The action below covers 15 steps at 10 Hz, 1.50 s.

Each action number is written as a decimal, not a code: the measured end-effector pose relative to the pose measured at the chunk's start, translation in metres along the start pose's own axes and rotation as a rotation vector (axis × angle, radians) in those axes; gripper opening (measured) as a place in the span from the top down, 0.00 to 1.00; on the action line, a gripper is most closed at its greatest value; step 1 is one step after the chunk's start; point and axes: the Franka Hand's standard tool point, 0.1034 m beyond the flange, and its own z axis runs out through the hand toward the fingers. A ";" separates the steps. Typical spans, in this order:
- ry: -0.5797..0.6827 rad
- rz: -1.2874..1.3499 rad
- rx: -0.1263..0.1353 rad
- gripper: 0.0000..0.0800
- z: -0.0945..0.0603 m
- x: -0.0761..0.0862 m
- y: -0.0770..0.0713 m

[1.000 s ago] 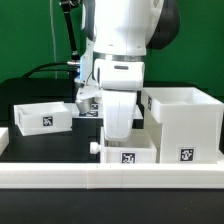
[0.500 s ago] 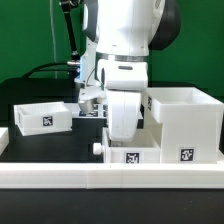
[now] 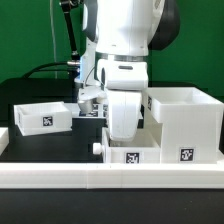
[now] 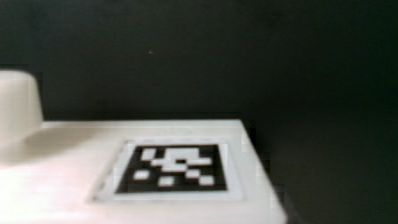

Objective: Assemble drawer

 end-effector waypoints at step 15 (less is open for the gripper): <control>-0.007 -0.019 -0.006 0.95 0.002 0.000 -0.005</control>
Offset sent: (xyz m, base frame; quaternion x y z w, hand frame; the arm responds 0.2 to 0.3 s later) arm 0.0000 0.0000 0.0000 0.0000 0.0000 0.0000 1.0000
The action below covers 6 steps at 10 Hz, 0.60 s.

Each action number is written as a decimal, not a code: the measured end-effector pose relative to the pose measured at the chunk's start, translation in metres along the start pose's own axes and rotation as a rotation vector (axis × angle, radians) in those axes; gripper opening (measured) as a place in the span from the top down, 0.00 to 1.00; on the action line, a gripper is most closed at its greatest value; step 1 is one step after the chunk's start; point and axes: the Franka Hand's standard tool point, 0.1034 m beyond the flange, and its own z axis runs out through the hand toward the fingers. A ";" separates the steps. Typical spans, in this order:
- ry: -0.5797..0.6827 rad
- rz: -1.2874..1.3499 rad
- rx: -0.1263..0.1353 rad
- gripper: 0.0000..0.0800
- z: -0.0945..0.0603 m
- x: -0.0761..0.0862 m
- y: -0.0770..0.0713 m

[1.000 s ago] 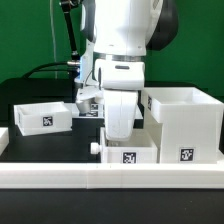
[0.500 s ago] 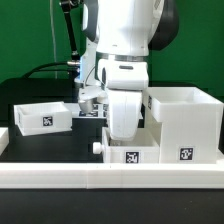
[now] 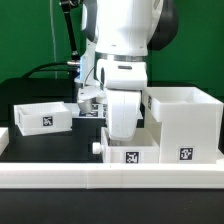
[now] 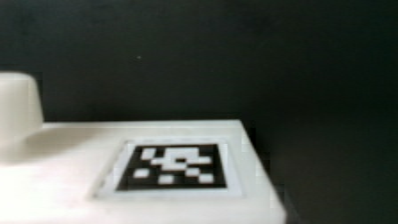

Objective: Assemble drawer

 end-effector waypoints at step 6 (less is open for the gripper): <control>0.000 0.017 -0.015 0.95 0.001 -0.007 -0.002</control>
Offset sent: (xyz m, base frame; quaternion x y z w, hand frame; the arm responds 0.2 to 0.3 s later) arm -0.0157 -0.0068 0.0021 0.0173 0.0578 0.1087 0.9922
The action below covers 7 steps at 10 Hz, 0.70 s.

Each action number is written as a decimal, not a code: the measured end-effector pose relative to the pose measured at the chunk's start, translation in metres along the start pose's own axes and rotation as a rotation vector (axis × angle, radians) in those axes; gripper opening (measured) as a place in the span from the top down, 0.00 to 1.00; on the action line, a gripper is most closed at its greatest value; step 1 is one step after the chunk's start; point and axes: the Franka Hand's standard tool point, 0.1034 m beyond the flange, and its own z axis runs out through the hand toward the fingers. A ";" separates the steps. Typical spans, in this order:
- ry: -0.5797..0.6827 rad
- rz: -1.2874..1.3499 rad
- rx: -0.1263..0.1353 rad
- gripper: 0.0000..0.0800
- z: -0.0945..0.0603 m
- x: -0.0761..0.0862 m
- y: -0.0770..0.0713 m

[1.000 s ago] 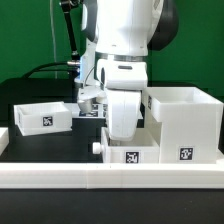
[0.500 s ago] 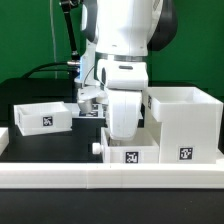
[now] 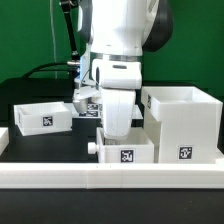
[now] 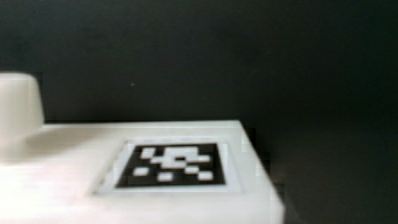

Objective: Assemble drawer

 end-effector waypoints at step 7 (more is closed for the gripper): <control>-0.008 -0.002 0.019 0.95 -0.007 0.000 0.003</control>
Offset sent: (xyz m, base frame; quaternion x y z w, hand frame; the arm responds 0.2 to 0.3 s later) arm -0.0054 -0.0020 0.0082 -0.0033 -0.0181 -0.0693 0.9974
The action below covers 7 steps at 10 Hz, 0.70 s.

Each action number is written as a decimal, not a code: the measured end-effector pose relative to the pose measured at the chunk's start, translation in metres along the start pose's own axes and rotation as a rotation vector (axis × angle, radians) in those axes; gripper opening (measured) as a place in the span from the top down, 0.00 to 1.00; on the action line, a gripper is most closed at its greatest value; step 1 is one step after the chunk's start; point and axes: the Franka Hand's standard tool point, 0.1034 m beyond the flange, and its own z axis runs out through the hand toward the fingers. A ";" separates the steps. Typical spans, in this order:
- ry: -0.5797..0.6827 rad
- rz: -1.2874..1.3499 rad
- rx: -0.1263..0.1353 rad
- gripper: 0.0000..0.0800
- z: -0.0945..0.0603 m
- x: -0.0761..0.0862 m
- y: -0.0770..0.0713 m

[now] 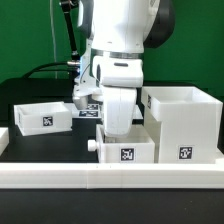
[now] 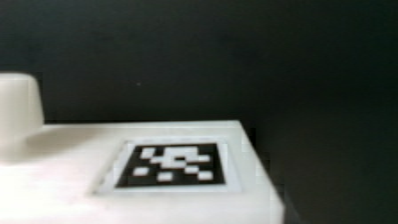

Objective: Assemble drawer

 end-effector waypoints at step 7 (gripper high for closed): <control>-0.016 -0.022 0.012 0.95 0.002 0.003 -0.003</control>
Offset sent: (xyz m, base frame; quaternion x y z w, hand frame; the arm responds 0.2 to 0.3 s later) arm -0.0056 0.0161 -0.0004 0.0103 -0.0184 -0.0784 0.9967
